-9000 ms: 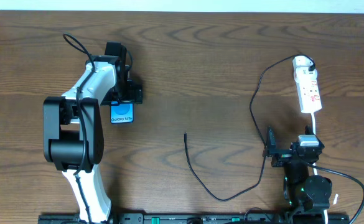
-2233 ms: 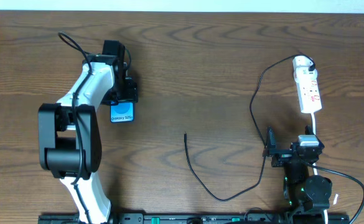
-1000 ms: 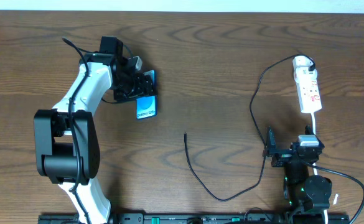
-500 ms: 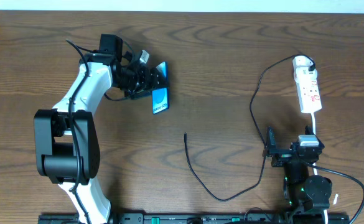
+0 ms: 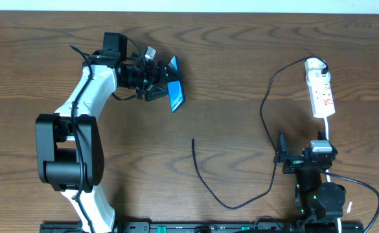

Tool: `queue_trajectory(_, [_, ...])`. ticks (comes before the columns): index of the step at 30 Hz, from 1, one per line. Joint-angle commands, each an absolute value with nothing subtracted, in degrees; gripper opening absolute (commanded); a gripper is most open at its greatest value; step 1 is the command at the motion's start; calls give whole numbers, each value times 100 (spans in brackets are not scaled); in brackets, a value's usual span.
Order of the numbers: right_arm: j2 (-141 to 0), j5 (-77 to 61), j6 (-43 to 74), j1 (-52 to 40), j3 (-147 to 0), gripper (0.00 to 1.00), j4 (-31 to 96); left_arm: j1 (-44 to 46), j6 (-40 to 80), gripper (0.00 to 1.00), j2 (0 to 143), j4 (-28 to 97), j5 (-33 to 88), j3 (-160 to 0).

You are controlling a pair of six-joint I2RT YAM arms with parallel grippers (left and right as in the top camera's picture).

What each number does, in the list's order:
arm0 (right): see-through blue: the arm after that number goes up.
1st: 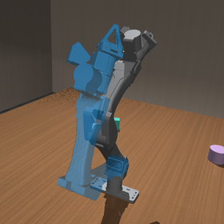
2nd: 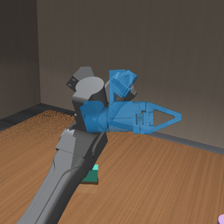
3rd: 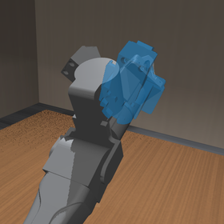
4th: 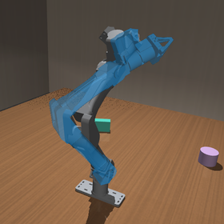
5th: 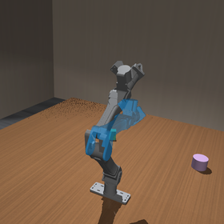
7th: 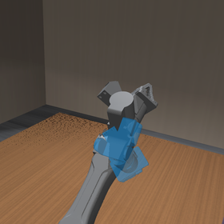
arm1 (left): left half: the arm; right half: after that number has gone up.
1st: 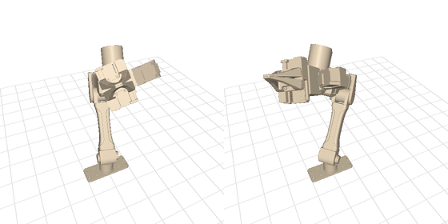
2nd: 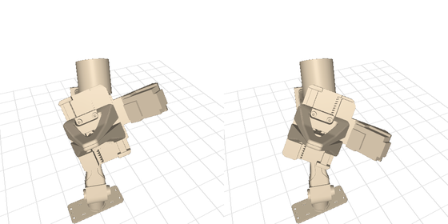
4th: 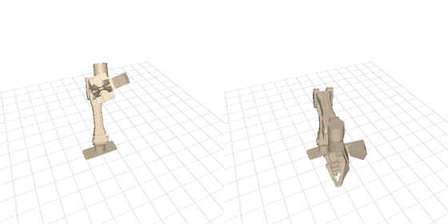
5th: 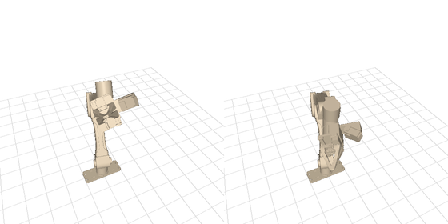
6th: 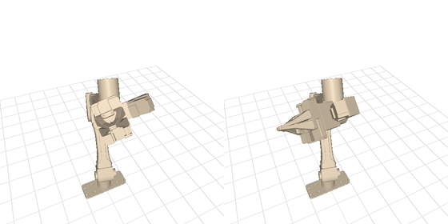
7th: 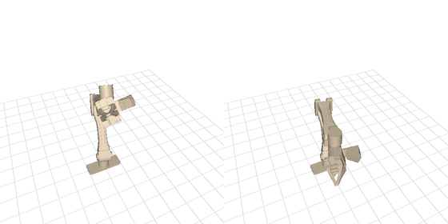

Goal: Plug charger to phone and switch on socket
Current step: 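Lift the phone with the left gripper and tilt it upright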

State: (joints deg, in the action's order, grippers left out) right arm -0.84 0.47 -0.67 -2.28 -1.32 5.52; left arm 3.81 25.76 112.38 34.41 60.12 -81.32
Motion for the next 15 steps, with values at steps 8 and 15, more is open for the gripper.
queue_trajectory(8, [-38,93,-134,-250,-93,99,556,353,3946,7,11015,3135,7032,-8138])
queue_trajectory(15, [-38,93,-134,-250,-93,99,556,351,4980,7,11015,3133,7030,-8138])
